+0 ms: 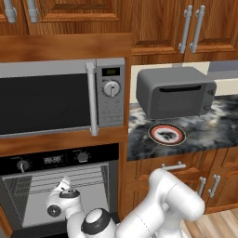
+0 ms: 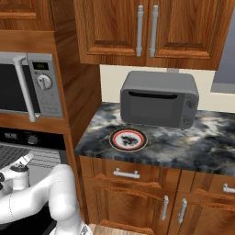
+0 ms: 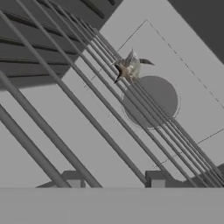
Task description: Take the fish from the oven and place it on the plate on the counter.
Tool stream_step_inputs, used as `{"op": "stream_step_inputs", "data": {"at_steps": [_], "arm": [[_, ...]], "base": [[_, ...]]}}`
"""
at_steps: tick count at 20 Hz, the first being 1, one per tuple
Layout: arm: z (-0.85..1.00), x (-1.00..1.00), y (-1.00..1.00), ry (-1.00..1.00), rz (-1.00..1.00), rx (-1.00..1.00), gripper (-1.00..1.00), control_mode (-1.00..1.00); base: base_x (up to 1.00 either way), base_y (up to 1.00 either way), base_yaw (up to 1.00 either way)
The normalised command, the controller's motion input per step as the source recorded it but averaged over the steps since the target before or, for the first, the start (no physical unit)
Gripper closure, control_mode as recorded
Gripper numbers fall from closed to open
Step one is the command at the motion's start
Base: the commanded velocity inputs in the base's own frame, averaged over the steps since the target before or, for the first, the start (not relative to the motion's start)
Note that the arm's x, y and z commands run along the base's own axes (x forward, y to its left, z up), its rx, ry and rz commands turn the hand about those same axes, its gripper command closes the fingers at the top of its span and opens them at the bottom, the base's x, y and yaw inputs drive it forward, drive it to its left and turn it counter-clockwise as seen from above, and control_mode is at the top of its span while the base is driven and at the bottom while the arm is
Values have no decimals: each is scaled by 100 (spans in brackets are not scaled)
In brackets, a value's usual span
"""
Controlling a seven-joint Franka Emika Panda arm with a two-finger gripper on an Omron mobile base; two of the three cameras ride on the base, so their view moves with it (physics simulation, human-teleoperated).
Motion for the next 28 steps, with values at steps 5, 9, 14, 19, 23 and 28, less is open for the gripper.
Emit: {"op": "stream_step_inputs", "data": {"at_steps": [5,9,14,19,23,28], "arm": [[-72,-25,1,3,0,-3,100,-100],[-93,-37,0,0,0,-1,100,-100],[-98,-61,0,0,2,-4,100,-100],[-95,-61,0,0,3,-6,100,-100],[-83,-61,0,6,2,-5,100,-100],[-90,-75,0,10,4,-5,100,-100]], "base": [[0,0,0],[0,0,0],[0,0,0],[0,0,0],[0,0,0],[0,0,0]]}}
